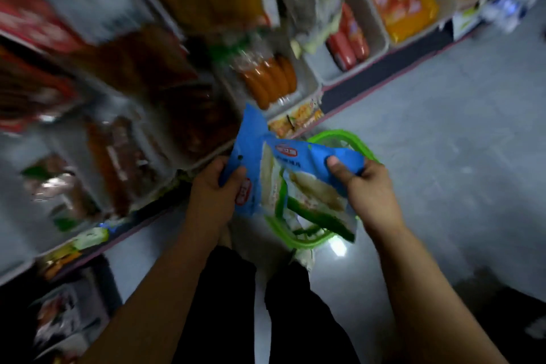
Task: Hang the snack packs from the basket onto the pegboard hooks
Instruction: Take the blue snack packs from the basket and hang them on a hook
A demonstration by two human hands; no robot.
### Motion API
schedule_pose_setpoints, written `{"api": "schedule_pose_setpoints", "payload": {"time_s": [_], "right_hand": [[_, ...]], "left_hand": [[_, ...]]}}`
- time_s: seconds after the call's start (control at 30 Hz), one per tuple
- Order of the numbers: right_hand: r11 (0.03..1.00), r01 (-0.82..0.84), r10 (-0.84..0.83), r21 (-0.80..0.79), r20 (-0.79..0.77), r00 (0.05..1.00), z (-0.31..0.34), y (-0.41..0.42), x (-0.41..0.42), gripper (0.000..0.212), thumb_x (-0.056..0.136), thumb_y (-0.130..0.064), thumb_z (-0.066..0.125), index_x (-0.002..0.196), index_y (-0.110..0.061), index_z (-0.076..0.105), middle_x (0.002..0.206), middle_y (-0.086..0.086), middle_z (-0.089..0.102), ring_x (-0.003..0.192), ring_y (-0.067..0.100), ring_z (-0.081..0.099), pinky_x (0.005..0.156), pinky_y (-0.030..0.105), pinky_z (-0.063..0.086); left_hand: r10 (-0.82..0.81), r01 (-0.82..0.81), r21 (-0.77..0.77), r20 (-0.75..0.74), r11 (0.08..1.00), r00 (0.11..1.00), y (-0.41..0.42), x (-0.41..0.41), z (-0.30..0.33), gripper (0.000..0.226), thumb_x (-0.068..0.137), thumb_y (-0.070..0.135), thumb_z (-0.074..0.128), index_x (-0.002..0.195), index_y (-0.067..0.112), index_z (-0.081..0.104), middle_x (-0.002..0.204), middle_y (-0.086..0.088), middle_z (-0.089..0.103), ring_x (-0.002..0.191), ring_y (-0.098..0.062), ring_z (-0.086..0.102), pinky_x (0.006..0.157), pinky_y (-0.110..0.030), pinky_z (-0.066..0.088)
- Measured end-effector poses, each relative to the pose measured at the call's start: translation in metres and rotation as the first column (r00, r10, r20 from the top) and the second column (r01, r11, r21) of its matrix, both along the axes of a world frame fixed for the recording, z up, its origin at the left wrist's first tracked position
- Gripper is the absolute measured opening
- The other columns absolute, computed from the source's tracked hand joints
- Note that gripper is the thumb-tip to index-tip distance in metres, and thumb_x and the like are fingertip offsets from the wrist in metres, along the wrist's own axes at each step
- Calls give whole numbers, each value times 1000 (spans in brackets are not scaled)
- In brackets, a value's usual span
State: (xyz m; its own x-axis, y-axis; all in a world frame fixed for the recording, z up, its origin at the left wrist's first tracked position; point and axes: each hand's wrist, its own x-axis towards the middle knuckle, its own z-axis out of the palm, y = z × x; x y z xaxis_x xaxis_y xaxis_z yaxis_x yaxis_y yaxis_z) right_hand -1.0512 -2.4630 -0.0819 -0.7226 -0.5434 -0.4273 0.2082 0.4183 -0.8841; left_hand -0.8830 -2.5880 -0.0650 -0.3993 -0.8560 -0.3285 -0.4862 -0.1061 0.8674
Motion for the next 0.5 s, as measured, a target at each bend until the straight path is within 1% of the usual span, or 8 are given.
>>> {"api": "schedule_pose_setpoints", "payload": {"time_s": [0.1,0.17,0.2,0.27,0.33,0.4,0.43,0.5], "right_hand": [[978,-176,157,-113,-160,974,102,-21,7,7,86,-21,67,83,-16,71,62,-8,70,61,3,60,61,18,48],[935,-304,248,-183,-278,928,164,-36,19,8,86,-20,67,80,-17,71,70,6,72,65,8,58,61,22,45],[903,-373,290,-214,-335,896,193,-45,27,8,86,-19,67,79,-18,70,71,11,71,65,9,57,60,22,44],[826,-494,353,-272,-434,829,244,-66,46,10,86,-15,66,78,-22,69,69,3,69,60,5,56,56,14,41],[751,-567,375,-337,-490,787,285,-88,68,13,85,-11,66,78,-22,68,61,-11,69,56,-4,58,54,6,41],[681,-601,367,-418,-516,774,318,-110,93,19,84,-7,65,76,-24,67,61,-21,69,58,-10,61,55,5,44],[648,-611,358,-454,-526,771,333,-121,107,19,84,-7,65,73,-23,66,61,-21,69,59,-10,62,55,6,45],[587,-635,327,-502,-570,753,360,-141,136,20,82,-9,67,66,-22,67,60,-18,69,57,-8,62,53,8,46]], "left_hand": [[-9,5,-223,-18,975,1000,-19,35,97,13,81,31,65,73,37,57,75,13,62,71,1,60,67,-21,50],[1,-9,-383,-20,924,1000,-33,65,154,5,78,39,56,73,39,56,71,12,60,65,-6,55,65,-29,47],[22,-32,-473,-27,881,999,-41,81,180,6,79,39,55,73,37,54,70,6,59,65,-7,53,62,-30,46],[57,-53,-656,-15,753,998,-53,112,227,7,82,40,54,81,33,54,71,-3,59,62,-6,48,57,-28,43],[97,-60,-780,1,622,995,-63,145,270,21,85,42,49,93,25,59,69,2,59,58,-5,46,57,-24,42],[150,-111,-839,-35,533,988,-72,178,307,24,85,41,47,97,27,61,70,9,63,63,-4,52,60,-25,45],[171,-141,-859,-63,492,983,-76,195,325,24,84,43,47,99,29,59,69,12,64,65,-1,54,62,-28,45],[189,-186,-894,-116,408,975,-84,226,360,25,81,44,47,103,34,55,70,20,64,66,9,55,63,-25,44]]}}
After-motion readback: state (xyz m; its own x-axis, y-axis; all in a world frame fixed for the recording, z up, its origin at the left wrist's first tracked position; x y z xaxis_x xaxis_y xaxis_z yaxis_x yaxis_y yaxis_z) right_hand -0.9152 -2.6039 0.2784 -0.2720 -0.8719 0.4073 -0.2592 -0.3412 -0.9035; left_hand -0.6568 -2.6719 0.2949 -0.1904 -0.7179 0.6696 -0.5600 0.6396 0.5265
